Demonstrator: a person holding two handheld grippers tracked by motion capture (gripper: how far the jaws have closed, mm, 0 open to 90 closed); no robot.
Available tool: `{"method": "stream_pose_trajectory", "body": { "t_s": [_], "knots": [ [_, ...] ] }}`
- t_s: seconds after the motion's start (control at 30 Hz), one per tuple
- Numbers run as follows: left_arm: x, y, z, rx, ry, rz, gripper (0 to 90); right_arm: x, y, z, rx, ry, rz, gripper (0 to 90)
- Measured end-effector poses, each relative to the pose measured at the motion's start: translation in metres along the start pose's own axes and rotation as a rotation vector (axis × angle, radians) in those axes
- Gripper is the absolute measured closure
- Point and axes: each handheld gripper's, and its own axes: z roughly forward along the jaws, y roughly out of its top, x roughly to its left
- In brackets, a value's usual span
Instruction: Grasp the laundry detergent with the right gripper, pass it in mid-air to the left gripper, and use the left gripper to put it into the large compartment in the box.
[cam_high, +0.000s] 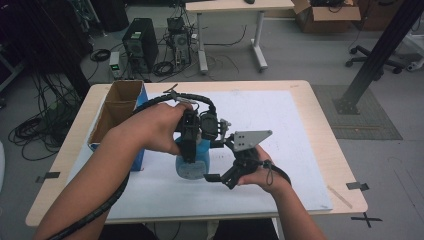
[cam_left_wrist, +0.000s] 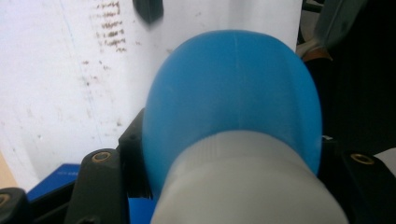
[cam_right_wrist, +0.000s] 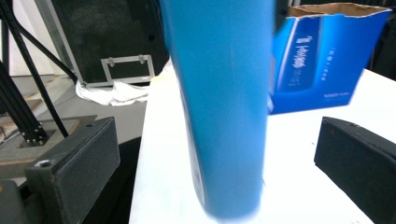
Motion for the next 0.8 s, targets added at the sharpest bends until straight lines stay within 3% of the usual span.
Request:
{"method": "stream_pose_trajectory", "body": {
  "t_s": [0.17,0.67,0.8],
  "knots": [
    [0.006,-0.007,-0.008,0.007,0.005,-0.048,38.3,-0.002,0.002,-0.025,0.011,-0.032,-0.006,0.0],
    [0.03,-0.03,-0.029,0.029,0.008,-0.338,38.2,-0.012,0.015,-0.081,0.11,-0.138,-0.039,0.0],
    [0.034,-0.036,-0.032,0.028,0.001,-0.382,38.1,-0.014,0.014,-0.093,0.126,-0.157,-0.038,0.0]
  ]
}}
